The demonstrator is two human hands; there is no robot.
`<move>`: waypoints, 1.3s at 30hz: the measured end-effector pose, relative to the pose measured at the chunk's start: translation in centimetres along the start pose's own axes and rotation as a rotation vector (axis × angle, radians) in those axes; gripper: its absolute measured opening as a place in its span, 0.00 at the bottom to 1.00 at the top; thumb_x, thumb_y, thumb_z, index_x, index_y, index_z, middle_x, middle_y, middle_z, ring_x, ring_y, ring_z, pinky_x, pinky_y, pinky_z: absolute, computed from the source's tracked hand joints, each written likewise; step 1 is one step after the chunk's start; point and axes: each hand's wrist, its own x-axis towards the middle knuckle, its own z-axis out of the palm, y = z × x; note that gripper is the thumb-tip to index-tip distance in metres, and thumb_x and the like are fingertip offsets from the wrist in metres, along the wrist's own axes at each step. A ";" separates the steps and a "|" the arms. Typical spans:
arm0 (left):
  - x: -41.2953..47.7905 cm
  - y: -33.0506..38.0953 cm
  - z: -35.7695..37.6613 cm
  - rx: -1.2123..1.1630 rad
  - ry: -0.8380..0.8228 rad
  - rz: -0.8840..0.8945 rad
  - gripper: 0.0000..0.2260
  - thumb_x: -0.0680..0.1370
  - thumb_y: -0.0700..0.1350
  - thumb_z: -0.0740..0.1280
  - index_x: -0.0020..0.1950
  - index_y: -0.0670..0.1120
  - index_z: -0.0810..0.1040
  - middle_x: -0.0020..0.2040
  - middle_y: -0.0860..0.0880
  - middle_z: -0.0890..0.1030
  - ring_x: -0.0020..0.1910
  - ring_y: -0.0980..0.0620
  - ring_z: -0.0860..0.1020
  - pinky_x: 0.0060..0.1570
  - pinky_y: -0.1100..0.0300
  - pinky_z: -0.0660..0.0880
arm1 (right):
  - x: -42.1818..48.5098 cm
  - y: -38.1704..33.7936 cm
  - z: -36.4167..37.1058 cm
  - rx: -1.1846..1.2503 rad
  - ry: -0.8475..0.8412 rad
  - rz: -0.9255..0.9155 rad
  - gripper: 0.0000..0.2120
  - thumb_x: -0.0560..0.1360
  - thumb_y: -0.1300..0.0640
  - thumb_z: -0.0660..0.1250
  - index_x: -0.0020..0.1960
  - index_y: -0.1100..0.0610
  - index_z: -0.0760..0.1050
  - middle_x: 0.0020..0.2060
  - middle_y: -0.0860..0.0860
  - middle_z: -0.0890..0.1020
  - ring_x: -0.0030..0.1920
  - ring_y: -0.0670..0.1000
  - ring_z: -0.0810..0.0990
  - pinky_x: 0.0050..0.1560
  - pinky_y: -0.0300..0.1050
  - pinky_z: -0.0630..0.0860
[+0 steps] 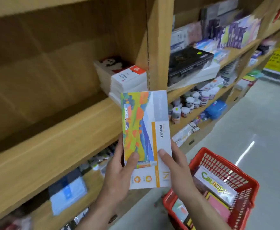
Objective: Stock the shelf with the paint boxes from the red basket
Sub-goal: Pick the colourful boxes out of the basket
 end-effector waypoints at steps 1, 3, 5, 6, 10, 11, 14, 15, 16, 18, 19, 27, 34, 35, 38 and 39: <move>-0.2 0.9 -1.7 0.008 0.042 0.016 0.29 0.74 0.60 0.72 0.75 0.62 0.70 0.57 0.58 0.87 0.48 0.53 0.88 0.37 0.63 0.82 | 0.4 -0.6 1.9 -0.028 -0.019 -0.019 0.29 0.76 0.44 0.72 0.75 0.46 0.74 0.66 0.54 0.83 0.60 0.57 0.87 0.51 0.47 0.85; -0.2 2.2 -5.3 0.050 0.115 0.037 0.26 0.73 0.63 0.71 0.71 0.63 0.73 0.56 0.57 0.87 0.48 0.54 0.88 0.38 0.63 0.82 | 1.6 -1.9 5.8 -0.111 -0.023 -0.051 0.24 0.73 0.40 0.72 0.69 0.41 0.80 0.64 0.54 0.81 0.60 0.53 0.86 0.52 0.47 0.84; 1.0 3.0 -8.3 0.131 0.204 0.037 0.20 0.73 0.64 0.67 0.65 0.64 0.77 0.55 0.58 0.87 0.49 0.56 0.87 0.40 0.64 0.81 | 3.4 -3.2 9.2 -0.179 -0.055 -0.061 0.13 0.74 0.43 0.72 0.58 0.40 0.86 0.55 0.50 0.86 0.52 0.49 0.88 0.46 0.41 0.83; 1.9 3.3 -9.6 0.170 0.251 0.033 0.19 0.74 0.64 0.66 0.64 0.63 0.79 0.54 0.58 0.87 0.49 0.57 0.86 0.41 0.63 0.81 | 4.6 -3.6 10.6 -0.198 -0.092 -0.054 0.08 0.76 0.45 0.72 0.53 0.42 0.87 0.49 0.47 0.89 0.47 0.47 0.89 0.41 0.38 0.82; 5.9 3.2 -12.3 0.367 0.386 -0.020 0.20 0.78 0.63 0.62 0.65 0.58 0.80 0.55 0.55 0.87 0.54 0.50 0.84 0.55 0.51 0.79 | 9.3 -4.3 14.8 -0.415 -0.116 -0.039 0.13 0.81 0.45 0.68 0.40 0.44 0.86 0.31 0.41 0.86 0.30 0.43 0.84 0.32 0.39 0.75; 6.8 2.9 -12.7 0.413 0.390 -0.037 0.19 0.80 0.62 0.61 0.66 0.57 0.80 0.57 0.53 0.86 0.56 0.47 0.83 0.57 0.50 0.78 | 10.4 -4.0 15.3 -0.484 -0.106 -0.049 0.16 0.81 0.45 0.67 0.39 0.49 0.86 0.27 0.45 0.83 0.28 0.47 0.80 0.34 0.41 0.71; 8.2 2.2 -12.9 0.353 0.348 -0.089 0.13 0.83 0.54 0.65 0.66 0.54 0.79 0.60 0.52 0.86 0.58 0.48 0.83 0.54 0.55 0.76 | 12.8 -3.6 16.3 -0.633 -0.064 0.013 0.19 0.78 0.47 0.67 0.47 0.64 0.85 0.31 0.55 0.82 0.33 0.55 0.80 0.38 0.47 0.69; 8.2 2.0 -12.9 0.277 0.315 -0.094 0.11 0.83 0.50 0.66 0.65 0.54 0.79 0.60 0.52 0.86 0.56 0.51 0.84 0.53 0.56 0.76 | 13.4 -3.5 16.1 -0.626 -0.079 0.059 0.17 0.77 0.49 0.68 0.44 0.64 0.85 0.31 0.53 0.83 0.33 0.53 0.82 0.39 0.47 0.70; 7.9 1.7 -12.9 0.201 0.273 -0.088 0.11 0.83 0.47 0.67 0.65 0.55 0.78 0.61 0.53 0.86 0.55 0.54 0.84 0.54 0.57 0.76 | 13.8 -3.4 15.7 -0.612 -0.112 0.103 0.15 0.77 0.51 0.70 0.43 0.63 0.85 0.32 0.52 0.86 0.35 0.52 0.85 0.40 0.48 0.73; 6.8 1.1 -13.1 0.094 0.178 -0.036 0.15 0.82 0.46 0.69 0.67 0.58 0.76 0.61 0.59 0.85 0.57 0.60 0.83 0.57 0.57 0.76 | 13.9 -3.0 14.6 -0.526 -0.167 0.154 0.14 0.76 0.51 0.71 0.54 0.60 0.87 0.46 0.54 0.91 0.49 0.55 0.89 0.53 0.53 0.81; 6.0 0.7 -13.3 0.065 0.125 -0.013 0.20 0.80 0.47 0.71 0.70 0.60 0.73 0.62 0.62 0.84 0.60 0.61 0.82 0.59 0.57 0.76 | 13.4 -2.6 13.9 -0.482 -0.179 0.152 0.21 0.74 0.47 0.71 0.62 0.57 0.84 0.53 0.54 0.90 0.55 0.55 0.88 0.60 0.56 0.81; 6.7 0.0 -12.9 0.562 0.100 0.014 0.52 0.66 0.49 0.81 0.80 0.65 0.52 0.65 0.63 0.81 0.60 0.58 0.82 0.56 0.58 0.79 | 9.8 0.8 10.7 -0.691 -0.214 -0.134 0.07 0.82 0.45 0.67 0.56 0.33 0.73 0.44 0.22 0.82 0.46 0.27 0.82 0.41 0.24 0.73; 14.2 -0.4 -10.5 0.765 0.262 -0.019 0.48 0.72 0.55 0.78 0.83 0.52 0.50 0.70 0.48 0.80 0.64 0.42 0.81 0.59 0.47 0.78 | 13.8 0.2 9.7 -0.881 0.077 -0.250 0.23 0.83 0.44 0.65 0.73 0.54 0.76 0.64 0.50 0.84 0.62 0.53 0.82 0.61 0.54 0.80; 14.9 -0.5 -10.1 0.809 0.279 -0.018 0.48 0.73 0.57 0.77 0.83 0.50 0.50 0.72 0.47 0.79 0.65 0.41 0.80 0.59 0.47 0.78 | 14.1 0.4 9.3 -0.908 0.037 -0.265 0.22 0.83 0.47 0.65 0.75 0.54 0.75 0.67 0.51 0.83 0.66 0.54 0.80 0.65 0.54 0.78; 15.9 -1.1 -9.5 0.885 0.331 -0.023 0.48 0.73 0.61 0.75 0.82 0.50 0.49 0.74 0.46 0.77 0.65 0.38 0.79 0.57 0.48 0.77 | 14.9 0.9 8.3 -0.995 -0.043 -0.346 0.22 0.83 0.55 0.66 0.76 0.55 0.74 0.71 0.51 0.80 0.72 0.53 0.75 0.68 0.44 0.70; 15.9 -1.2 -9.6 0.885 0.331 -0.026 0.48 0.73 0.61 0.74 0.82 0.50 0.49 0.73 0.47 0.77 0.66 0.38 0.78 0.58 0.47 0.77 | 15.0 1.0 8.1 -1.009 -0.051 -0.369 0.22 0.83 0.56 0.66 0.76 0.56 0.74 0.71 0.52 0.79 0.72 0.52 0.73 0.68 0.42 0.67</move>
